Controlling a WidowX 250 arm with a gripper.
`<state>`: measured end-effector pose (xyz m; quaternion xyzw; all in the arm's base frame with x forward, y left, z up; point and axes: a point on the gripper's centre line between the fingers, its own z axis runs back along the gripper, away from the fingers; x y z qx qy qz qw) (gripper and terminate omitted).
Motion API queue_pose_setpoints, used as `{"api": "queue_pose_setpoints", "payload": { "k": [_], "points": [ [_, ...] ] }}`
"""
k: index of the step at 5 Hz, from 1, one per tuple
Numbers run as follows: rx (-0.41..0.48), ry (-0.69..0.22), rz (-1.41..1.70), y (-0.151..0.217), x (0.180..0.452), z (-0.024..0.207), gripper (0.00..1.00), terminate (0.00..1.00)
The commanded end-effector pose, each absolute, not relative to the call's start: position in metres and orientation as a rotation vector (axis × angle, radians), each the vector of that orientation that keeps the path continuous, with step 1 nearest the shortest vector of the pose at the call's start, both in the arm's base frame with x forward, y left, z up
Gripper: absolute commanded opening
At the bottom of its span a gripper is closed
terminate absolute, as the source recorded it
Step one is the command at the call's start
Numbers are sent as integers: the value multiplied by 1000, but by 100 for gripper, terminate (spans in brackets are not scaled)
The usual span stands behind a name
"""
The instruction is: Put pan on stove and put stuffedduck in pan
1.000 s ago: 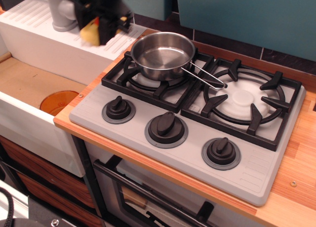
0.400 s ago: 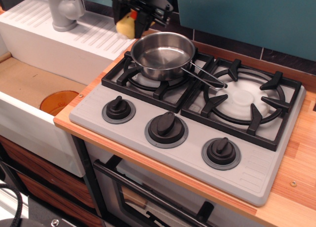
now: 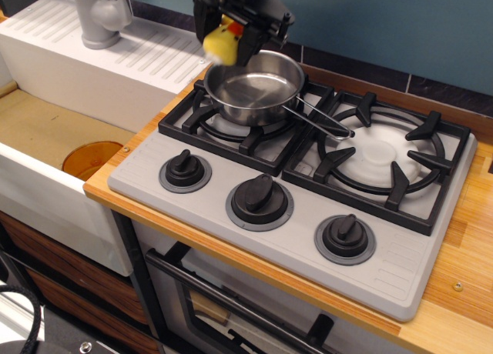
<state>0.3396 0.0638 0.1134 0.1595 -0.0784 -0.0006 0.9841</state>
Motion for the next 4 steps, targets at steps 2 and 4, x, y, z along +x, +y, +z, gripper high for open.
{"api": "queue_pose_setpoints", "payload": {
  "k": [2,4],
  "points": [
    [326,-180,13,46,350,132,100,0],
    [323,-170,24,42,347,135,100,0]
  ]
}}
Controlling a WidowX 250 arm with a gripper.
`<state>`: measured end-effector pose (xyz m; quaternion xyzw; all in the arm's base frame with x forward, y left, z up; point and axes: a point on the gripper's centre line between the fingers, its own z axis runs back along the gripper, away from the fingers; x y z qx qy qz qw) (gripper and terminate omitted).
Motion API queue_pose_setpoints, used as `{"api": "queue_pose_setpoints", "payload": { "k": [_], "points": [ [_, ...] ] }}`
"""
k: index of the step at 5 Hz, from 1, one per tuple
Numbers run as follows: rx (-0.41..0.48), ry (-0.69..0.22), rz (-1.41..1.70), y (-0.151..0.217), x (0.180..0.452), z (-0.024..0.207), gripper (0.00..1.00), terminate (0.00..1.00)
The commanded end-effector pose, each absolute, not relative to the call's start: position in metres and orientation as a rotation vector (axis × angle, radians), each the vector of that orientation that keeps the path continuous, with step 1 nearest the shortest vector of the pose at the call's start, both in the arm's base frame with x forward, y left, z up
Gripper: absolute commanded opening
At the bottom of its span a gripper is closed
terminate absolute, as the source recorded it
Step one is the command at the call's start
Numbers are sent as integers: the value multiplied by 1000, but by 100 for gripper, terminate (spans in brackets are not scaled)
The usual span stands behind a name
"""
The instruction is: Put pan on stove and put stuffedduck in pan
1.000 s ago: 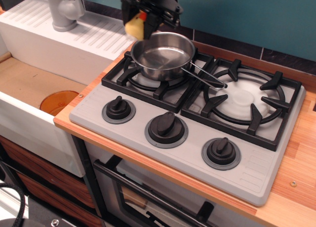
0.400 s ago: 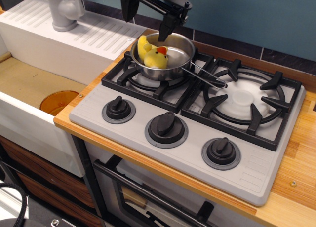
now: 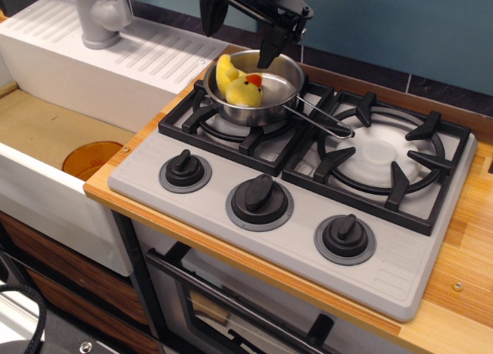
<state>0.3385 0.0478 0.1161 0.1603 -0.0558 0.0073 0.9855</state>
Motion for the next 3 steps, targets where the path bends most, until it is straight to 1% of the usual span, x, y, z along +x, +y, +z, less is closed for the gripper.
{"api": "queue_pose_setpoints", "payload": {
  "k": [1,2,3],
  "points": [
    [303,-159,13,44,347,134,100,0],
    [296,-155,5,46,348,131,100,0],
    [285,-148,8,50,349,129,100,100]
  ]
}}
